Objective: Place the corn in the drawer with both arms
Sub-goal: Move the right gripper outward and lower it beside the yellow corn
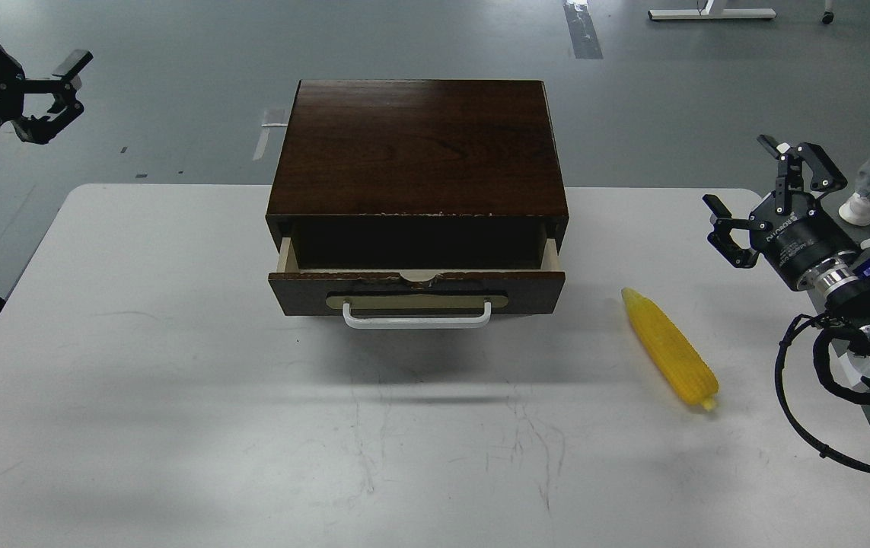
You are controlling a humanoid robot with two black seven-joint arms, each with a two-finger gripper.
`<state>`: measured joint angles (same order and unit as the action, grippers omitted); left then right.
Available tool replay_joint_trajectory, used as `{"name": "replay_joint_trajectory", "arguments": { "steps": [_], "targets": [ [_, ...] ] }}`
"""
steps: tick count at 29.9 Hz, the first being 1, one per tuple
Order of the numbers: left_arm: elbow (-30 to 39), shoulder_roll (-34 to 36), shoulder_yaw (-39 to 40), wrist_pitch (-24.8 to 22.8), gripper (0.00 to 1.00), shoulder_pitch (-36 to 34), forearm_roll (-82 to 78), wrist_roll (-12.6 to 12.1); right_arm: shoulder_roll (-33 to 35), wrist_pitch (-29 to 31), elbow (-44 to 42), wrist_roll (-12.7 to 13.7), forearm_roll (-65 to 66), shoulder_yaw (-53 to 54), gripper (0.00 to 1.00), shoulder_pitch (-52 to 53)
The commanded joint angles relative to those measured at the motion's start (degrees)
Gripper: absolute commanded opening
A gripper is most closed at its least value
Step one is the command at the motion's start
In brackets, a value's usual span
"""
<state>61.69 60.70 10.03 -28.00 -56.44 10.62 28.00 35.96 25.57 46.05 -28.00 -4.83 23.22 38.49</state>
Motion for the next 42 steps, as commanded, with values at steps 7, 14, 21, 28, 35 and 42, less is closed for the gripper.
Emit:
{"name": "replay_joint_trajectory", "arguments": {
  "steps": [7, 14, 21, 28, 35, 42],
  "targets": [
    [0.71, 0.73, 0.08, 0.0, 0.98, -0.08, -0.08, 0.0, -0.02, 0.01, 0.09, 0.0, 0.0, 0.07, 1.0, 0.26],
    [1.85, 3.63, 0.34, 0.0, 0.98, 0.01, -0.08, 0.0, -0.02, 0.01, 0.09, 0.0, 0.26, -0.11, 1.0, 1.06],
    [1.85, 3.63, 0.34, 0.0, 0.98, 0.01, -0.08, 0.0, -0.02, 0.01, 0.18, 0.0, 0.7, -0.64, 1.0, 1.93],
    [1.76, 3.63, 0.34, 0.0, 0.98, 0.01, -0.08, 0.0, -0.02, -0.34, -0.26, 0.0, 0.79, -0.72, 1.0, 2.46],
    [1.41, 3.37, 0.69, 0.0, 0.98, 0.01, -0.08, 0.0, 0.07, 0.54, -3.16, 0.0, 0.7, -0.64, 1.0, 2.99],
    [0.98, 3.19, 1.22, 0.0, 0.98, 0.01, 0.01, 0.0, 1.74, 1.5, -2.9, 0.0, 1.57, -1.08, 1.0, 4.75]
  ]
}}
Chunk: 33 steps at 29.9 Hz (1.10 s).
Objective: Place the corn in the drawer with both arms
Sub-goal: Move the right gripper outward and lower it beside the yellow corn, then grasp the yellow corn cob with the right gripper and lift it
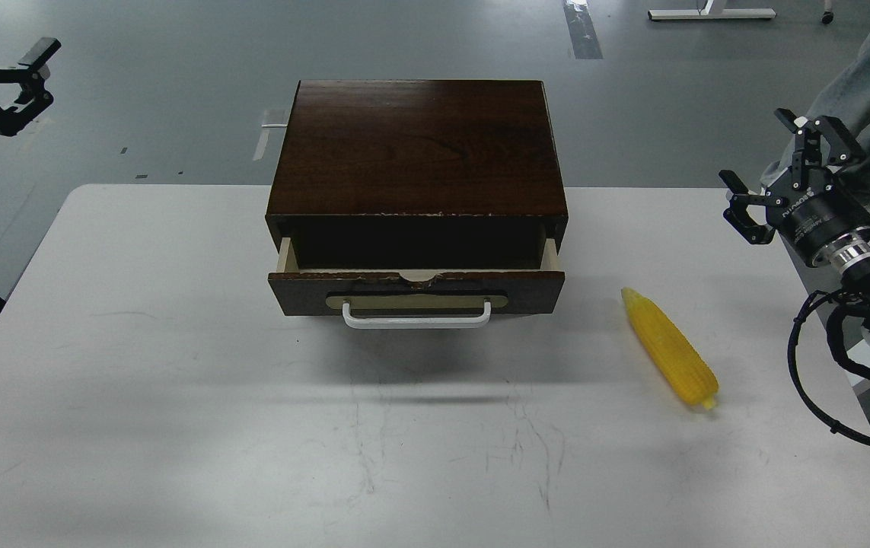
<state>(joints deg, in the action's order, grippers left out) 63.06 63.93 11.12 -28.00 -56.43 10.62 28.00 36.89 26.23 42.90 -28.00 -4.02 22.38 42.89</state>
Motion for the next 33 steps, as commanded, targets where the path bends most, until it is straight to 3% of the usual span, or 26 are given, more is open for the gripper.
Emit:
{"name": "replay_joint_trajectory", "arguments": {
  "steps": [1, 5, 11, 18, 27, 33],
  "targets": [
    [-0.48, -0.12, 0.13, 0.0, 0.98, 0.0, 0.02, 0.0, 0.91, 1.36, 0.51, 0.0, 2.94, -0.31, 1.0, 0.44],
    [-0.48, -0.12, 0.13, 0.0, 0.98, 0.0, 0.02, 0.0, 1.96, 1.28, 1.22, 0.0, 14.37, -0.32, 1.0, 3.07],
    [-0.39, -0.03, 0.13, 0.0, 0.98, -0.17, -0.07, 0.0, 10.3, 1.28, 8.94, 0.0, 29.67, -0.49, 1.0, 4.57],
    [-0.39, -1.26, 0.22, 0.0, 0.98, -0.26, -0.16, 0.0, 18.21, 1.37, 17.12, 0.0, 51.87, -12.33, 1.0, 10.45],
    [-0.39, -1.61, 0.22, 0.0, 0.98, -0.44, -0.16, 0.0, 17.0, 0.76, 17.48, 0.0, 78.97, -20.43, 1.0, 13.71],
    [-0.39, -2.05, 0.22, 0.0, 0.98, -0.44, -0.24, 0.0, 12.87, 0.58, 15.72, 0.0, 80.84, -24.39, 1.0, 15.2]
  ]
}}
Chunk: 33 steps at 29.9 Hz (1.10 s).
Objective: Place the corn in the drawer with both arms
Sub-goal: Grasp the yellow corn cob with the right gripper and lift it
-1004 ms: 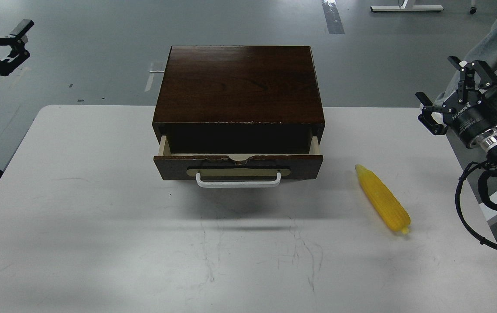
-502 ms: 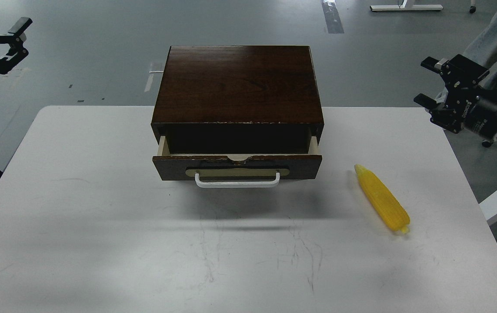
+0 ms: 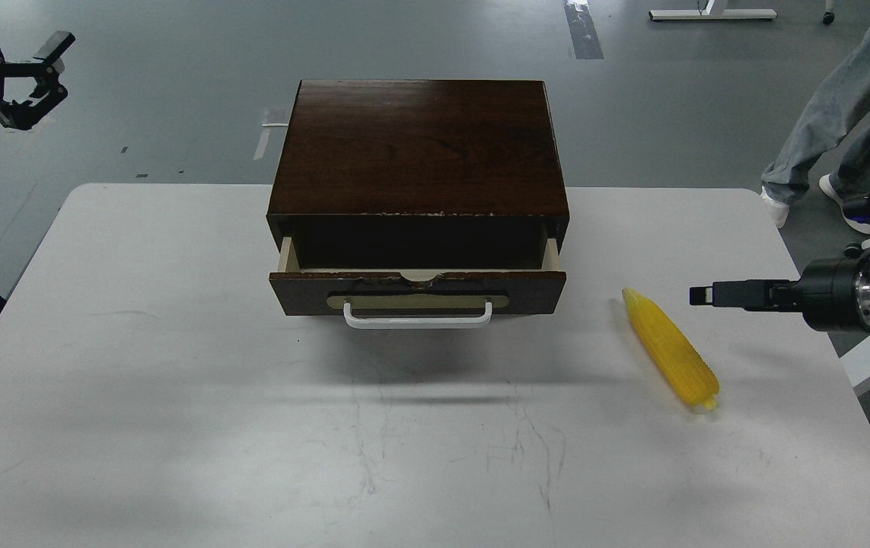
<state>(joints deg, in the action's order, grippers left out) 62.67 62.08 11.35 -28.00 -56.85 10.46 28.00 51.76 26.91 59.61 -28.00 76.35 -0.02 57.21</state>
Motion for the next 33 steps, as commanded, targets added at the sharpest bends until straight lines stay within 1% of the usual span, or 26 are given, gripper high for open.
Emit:
{"name": "replay_joint_trajectory", "arguments": {
  "steps": [1, 5, 10, 15, 20, 24, 25, 26, 28, 31, 32, 33],
  "targets": [
    [0.0, -0.55, -0.02, 0.0, 0.98, -0.01, -0.17, 0.0, -3.23, -0.1, -1.95, 0.0, 0.47, -3.13, 1.0, 1.41],
    [0.0, -0.82, -0.02, 0.0, 0.98, -0.01, -0.26, 0.0, -6.57, -0.54, -3.62, 0.0, 0.47, -6.83, 1.0, 2.91],
    [0.0, -0.91, -0.02, 0.0, 0.98, -0.1, -0.26, 0.0, -8.77, -1.33, -4.5, 0.0, 0.55, -12.71, 0.99, 4.84],
    [-0.09, -0.91, -0.02, 0.0, 0.98, -0.1, -0.44, 0.0, -10.01, -1.33, -5.03, 0.0, 0.64, -14.13, 0.97, 4.84],
    [-0.09, -0.91, -0.02, 0.0, 0.98, -0.28, -0.52, 0.0, -11.76, -1.33, -6.0, 0.0, 0.64, -16.06, 0.9, 4.84],
    [-0.09, -0.91, -0.02, 0.0, 0.98, -0.36, -0.44, 0.0, -12.2, -1.33, -6.79, 0.0, 0.64, -17.21, 0.65, 4.93],
    [-0.09, -0.91, -0.02, 0.0, 0.98, -0.36, -0.44, 0.0, -12.2, -1.33, -6.88, 0.0, 0.64, -17.47, 0.52, 4.93],
    [-0.09, -0.91, -0.02, 0.0, 0.98, -0.36, -0.44, 0.0, -12.2, -1.33, -6.88, 0.0, 0.64, -17.65, 0.47, 4.93],
    [-0.09, -0.91, -0.02, 0.0, 0.98, -0.36, -0.44, 0.0, -12.12, -1.33, -6.88, 0.0, 0.64, -17.65, 0.27, 4.93],
    [-0.18, -0.91, -0.02, 0.0, 0.98, -0.36, -0.44, 0.0, -12.03, -1.33, -6.79, 0.0, 0.64, -17.74, 0.15, 4.93],
    [-0.18, -0.91, -0.02, 0.0, 0.98, -0.36, -0.44, 0.0, -11.94, -1.33, -6.79, 0.0, 0.64, -17.65, 0.14, 4.93],
    [-0.09, -0.91, -0.02, 0.0, 0.98, -0.36, -0.44, 0.0, -11.85, -1.33, -6.61, 0.0, 0.64, -17.73, 0.08, 5.19]
  ]
}}
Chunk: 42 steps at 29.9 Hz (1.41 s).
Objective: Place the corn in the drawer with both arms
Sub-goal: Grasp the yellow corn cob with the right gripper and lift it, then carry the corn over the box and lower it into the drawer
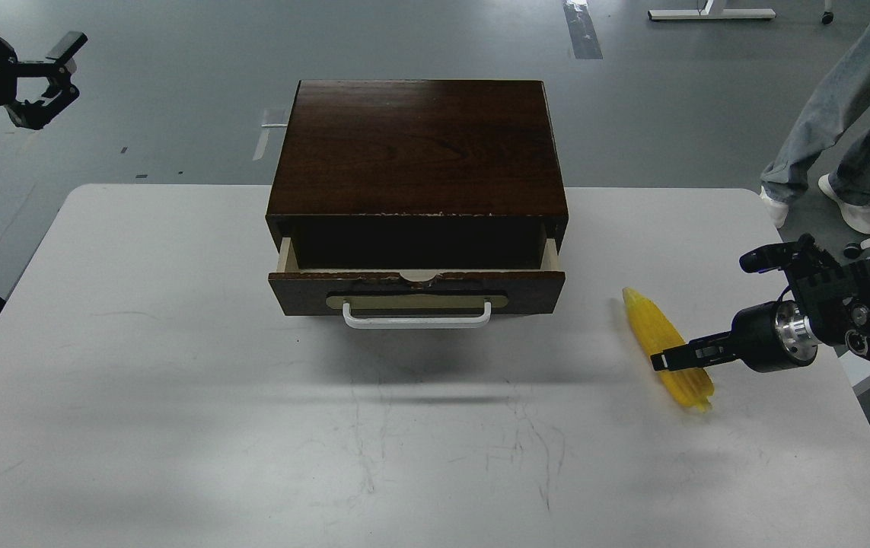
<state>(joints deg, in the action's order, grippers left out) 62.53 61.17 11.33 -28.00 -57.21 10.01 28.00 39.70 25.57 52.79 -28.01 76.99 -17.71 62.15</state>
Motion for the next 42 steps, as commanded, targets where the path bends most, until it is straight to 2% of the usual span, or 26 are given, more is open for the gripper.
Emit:
{"name": "replay_joint_trajectory", "arguments": {
  "steps": [1, 2, 5, 15, 21, 24, 28, 30, 34, 42],
  "targets": [
    [0.05, 0.0, 0.0, 0.0, 0.98, 0.0, 0.01, 0.0, 0.29, 0.0, 0.3, 0.01, 0.0, 0.05, 0.04, 0.43],
    [0.05, 0.0, 0.0, 0.0, 0.98, -0.09, 0.01, 0.0, 0.38, 0.0, 0.39, 0.01, 0.0, 0.05, 0.01, 1.21],
    [0.05, 0.0, 0.27, 0.0, 0.98, -0.09, 0.01, 0.0, 1.6, 0.0, 1.61, 0.01, -0.09, 0.05, 0.01, 3.32],
    [-0.04, 0.09, 0.44, 0.0, 0.98, -0.09, 0.01, 0.0, 11.36, 0.26, 11.45, 0.01, 0.0, -0.04, 0.02, 16.76],
    [0.05, -0.09, 1.06, 0.0, 0.98, -0.09, 0.01, 0.0, 10.75, 0.44, 12.69, 0.01, 0.18, -0.74, 0.02, 23.62],
    [-0.04, -0.09, 1.41, 0.0, 0.98, -0.09, 0.01, 0.0, 7.42, 0.44, 12.6, 0.01, 0.18, -3.72, 0.02, 29.5],
    [-0.13, -0.26, 1.41, 0.0, 0.98, 0.0, 0.01, 0.0, -0.3, 0.44, 12.43, 0.01, 0.0, -10.75, 0.02, 40.66],
    [-0.13, -0.26, 1.41, 0.0, 0.98, 0.0, 0.01, 0.0, -2.42, 0.35, 12.17, 0.01, 0.0, -11.73, 0.02, 42.78],
    [-0.13, 0.0, 1.93, 0.0, 0.98, -0.18, 0.01, 0.0, -10.85, 0.27, 10.76, 0.01, -0.53, -12.17, 0.02, 46.56],
    [-0.22, -0.09, 2.2, 0.0, 0.98, -0.18, 0.01, 0.0, -20.96, 0.09, 10.06, 0.01, -1.23, -12.26, 0.02, 49.3]
  ]
}}
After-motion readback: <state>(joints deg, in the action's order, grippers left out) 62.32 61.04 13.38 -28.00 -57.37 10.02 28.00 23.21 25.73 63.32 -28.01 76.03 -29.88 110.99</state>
